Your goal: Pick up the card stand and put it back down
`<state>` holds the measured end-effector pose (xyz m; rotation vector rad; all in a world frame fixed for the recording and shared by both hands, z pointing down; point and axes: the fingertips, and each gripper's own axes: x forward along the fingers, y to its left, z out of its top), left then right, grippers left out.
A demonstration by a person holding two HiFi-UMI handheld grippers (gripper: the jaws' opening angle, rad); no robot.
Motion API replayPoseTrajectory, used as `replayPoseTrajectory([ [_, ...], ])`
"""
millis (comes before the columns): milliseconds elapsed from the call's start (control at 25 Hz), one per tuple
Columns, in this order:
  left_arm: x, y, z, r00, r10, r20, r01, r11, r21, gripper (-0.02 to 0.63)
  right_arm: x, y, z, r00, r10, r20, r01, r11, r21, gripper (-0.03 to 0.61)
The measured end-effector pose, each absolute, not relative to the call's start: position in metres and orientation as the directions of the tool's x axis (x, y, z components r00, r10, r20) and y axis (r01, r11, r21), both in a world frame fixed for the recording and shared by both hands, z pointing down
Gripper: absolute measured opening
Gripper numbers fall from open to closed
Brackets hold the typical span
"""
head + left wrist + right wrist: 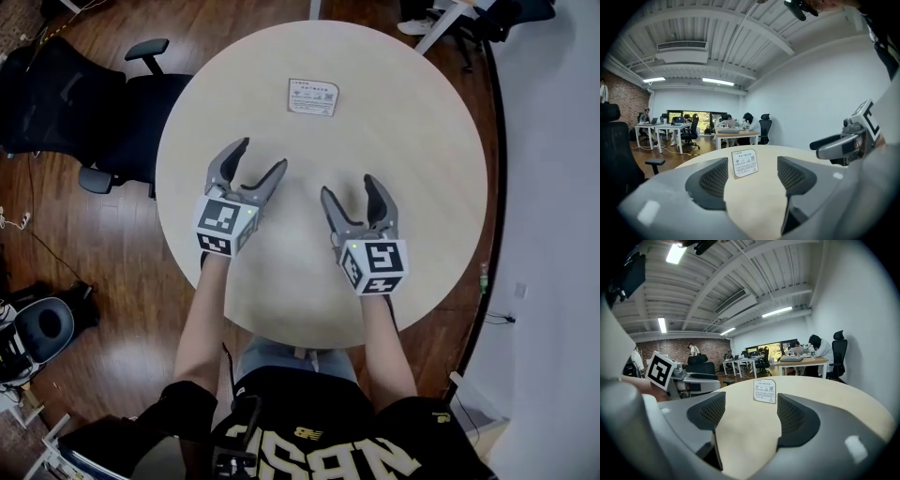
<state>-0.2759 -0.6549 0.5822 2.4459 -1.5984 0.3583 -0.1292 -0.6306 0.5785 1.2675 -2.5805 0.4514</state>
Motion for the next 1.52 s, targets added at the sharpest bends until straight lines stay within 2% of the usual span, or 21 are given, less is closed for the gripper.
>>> replayPoseTrajectory([
  [320,-0.306,-0.716,0.609,0.456,-0.815,0.357,-0.877,-0.48,0.025,0.376,-0.127,-0.664,0.589,-0.577,-0.75,0.322,-0.816,0.547,-0.188,0.351],
  [480,-0.331,-0.747,0.617,0.493,-0.776,0.393,-0.848,-0.53,0.017,0.437,-0.127,-0.67,0.592,-0.576,-0.751,0.322,-0.817,0.546,-0.187,0.351],
  [600,-0.337,-0.767,0.628,0.556,-0.719,0.417,-0.793,-0.609,0.007,0.524,-0.131,-0.671,0.598,-0.575,-0.751,0.325,-0.817,0.546,-0.185,0.351],
  [760,-0.321,-0.788,0.647,0.641,-0.65,0.408,-0.726,-0.685,0.05,0.533,-0.135,-0.671,0.602,-0.566,-0.754,0.335,-0.824,0.533,-0.191,0.351],
  [1000,-0.29,-0.815,0.684,0.623,-0.653,0.431,-0.749,-0.657,0.085,0.35,-0.131,-0.668,0.597,-0.562,-0.761,0.324,-0.827,0.526,-0.2,0.351],
  [1240,-0.263,-0.824,0.718,0.61,-0.647,0.457,-0.771,-0.618,0.153,0.302,-0.115,-0.66,0.602,-0.561,-0.75,0.35,-0.827,0.528,-0.194,0.351],
  [1320,-0.262,-0.827,0.723,0.598,-0.657,0.459,-0.781,-0.606,0.151,0.248,-0.11,-0.66,0.605,-0.553,-0.753,0.357,-0.833,0.515,-0.205,0.351],
  [1400,-0.261,-0.828,0.724,0.586,-0.667,0.461,-0.788,-0.603,0.128,0.156,-0.105,-0.662,0.608,-0.548,-0.757,0.356,-0.837,0.5,-0.224,0.351],
  [1520,-0.254,-0.824,0.718,0.608,-0.664,0.436,-0.769,-0.629,0.115,0.1,-0.106,-0.664,0.611,-0.552,-0.758,0.347,-0.834,0.497,-0.241,0.351],
])
